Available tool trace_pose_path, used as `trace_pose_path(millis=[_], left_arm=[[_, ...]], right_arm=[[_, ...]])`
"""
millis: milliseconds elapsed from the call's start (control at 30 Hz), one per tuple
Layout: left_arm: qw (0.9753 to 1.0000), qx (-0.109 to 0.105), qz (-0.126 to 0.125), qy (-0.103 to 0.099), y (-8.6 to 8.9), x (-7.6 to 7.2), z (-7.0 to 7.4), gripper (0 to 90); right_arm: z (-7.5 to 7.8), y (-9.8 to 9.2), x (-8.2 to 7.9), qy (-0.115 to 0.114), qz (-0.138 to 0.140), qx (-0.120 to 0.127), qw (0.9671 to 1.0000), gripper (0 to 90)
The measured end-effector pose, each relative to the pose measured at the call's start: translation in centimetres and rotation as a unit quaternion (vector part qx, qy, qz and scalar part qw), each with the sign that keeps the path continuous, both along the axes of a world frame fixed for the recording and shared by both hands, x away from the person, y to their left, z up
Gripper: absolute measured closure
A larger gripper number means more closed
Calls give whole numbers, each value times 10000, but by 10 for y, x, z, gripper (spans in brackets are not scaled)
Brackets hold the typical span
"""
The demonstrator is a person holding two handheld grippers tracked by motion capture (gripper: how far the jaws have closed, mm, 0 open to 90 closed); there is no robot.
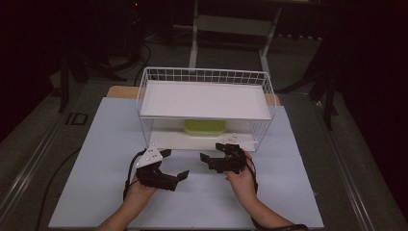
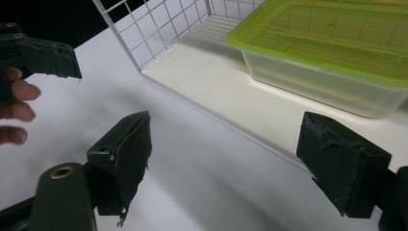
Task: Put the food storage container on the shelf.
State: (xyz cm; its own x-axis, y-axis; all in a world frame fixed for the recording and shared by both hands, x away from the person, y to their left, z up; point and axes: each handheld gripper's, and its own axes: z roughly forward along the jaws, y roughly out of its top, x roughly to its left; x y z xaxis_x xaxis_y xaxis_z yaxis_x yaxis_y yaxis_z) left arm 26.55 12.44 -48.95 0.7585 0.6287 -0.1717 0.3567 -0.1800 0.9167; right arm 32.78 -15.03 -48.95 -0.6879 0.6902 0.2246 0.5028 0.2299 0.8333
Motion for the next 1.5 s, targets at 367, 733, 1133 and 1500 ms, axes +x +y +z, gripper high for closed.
trace_pose_path(millis=[367,733,1133,1500], left_arm=[[9996,-117,-261,56,8,-14,3,8],[9989,-212,-410,4,19,-29,3,7],[9993,-148,-337,115,27,-47,-3,8],[9996,-67,-248,72,33,-50,-11,7]], right_arm=[[7,-27,-25,-115,136,-86,9998,197],[17,-57,-48,-159,271,-9,9995,197],[9,-78,-71,-157,288,-174,9993,189],[-4,-92,-79,-117,268,-312,9991,187]])
